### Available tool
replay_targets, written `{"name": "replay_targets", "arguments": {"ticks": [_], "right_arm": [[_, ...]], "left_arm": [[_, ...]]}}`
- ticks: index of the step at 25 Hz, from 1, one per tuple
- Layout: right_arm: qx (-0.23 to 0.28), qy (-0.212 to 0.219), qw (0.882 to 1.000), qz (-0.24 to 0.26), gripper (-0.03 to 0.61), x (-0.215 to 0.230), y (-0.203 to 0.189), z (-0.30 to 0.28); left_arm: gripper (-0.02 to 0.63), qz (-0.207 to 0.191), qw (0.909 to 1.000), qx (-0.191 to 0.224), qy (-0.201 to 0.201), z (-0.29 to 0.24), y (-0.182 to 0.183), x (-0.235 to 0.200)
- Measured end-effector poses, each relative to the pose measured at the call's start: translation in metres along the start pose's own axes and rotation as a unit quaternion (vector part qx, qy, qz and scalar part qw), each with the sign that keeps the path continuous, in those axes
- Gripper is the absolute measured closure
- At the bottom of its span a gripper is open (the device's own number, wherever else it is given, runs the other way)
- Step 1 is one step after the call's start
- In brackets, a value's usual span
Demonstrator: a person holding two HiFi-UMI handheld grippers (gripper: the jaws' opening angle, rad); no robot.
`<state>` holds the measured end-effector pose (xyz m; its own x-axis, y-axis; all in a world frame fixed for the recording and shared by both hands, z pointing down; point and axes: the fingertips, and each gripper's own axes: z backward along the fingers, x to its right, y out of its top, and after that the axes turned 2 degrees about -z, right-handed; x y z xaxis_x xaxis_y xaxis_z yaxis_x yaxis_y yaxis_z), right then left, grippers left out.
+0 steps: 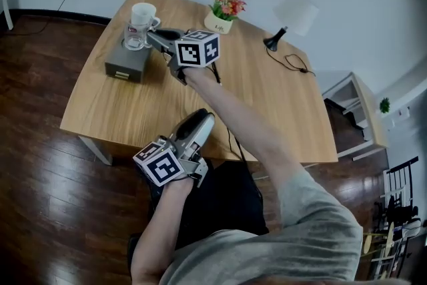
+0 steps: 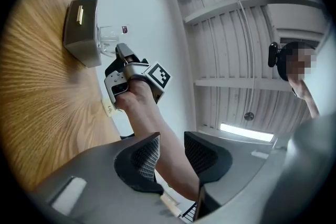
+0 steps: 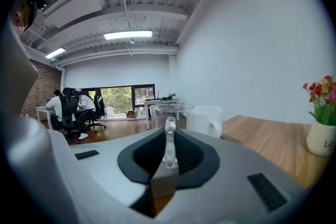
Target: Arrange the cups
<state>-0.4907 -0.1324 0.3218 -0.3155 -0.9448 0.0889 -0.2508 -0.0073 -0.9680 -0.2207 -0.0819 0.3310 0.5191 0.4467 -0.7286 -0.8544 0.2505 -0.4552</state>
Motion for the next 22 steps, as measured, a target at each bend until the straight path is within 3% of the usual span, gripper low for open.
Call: {"name": "replay_targets", "arguments": {"ticks": [6, 10, 12, 18, 22], "right_arm": [[-0.01, -0.005, 1.0, 0.029, 0.535, -0.006, -0.007, -0.006], [-0.057, -0.059, 0.996, 0.047, 0.466, 0.008, -0.022, 0.001], [-0.069, -0.058, 0.995, 0.046, 0.46, 0.008, -0.027, 0.018], [-0.024, -0.04, 0.998, 0.035, 0.468, -0.012, -0.033, 0.122], [0.006, -0.078, 0.995, 0.065, 0.493, -0.025, -0.053, 0.233]], "left_arm": [[0.472, -0.001, 1.0, -0.001, 0.006, 0.003, 0.001, -0.002], [0.472, -0.004, 0.9999, -0.009, 0.005, 0.002, -0.003, -0.002], [0.472, -0.007, 0.9999, -0.013, 0.005, 0.002, -0.004, -0.003], [0.472, -0.012, 0.9994, -0.032, 0.003, 0.002, -0.011, -0.002], [0.472, -0.02, 0.9982, -0.057, 0.001, 0.0, -0.026, 0.0]]}}
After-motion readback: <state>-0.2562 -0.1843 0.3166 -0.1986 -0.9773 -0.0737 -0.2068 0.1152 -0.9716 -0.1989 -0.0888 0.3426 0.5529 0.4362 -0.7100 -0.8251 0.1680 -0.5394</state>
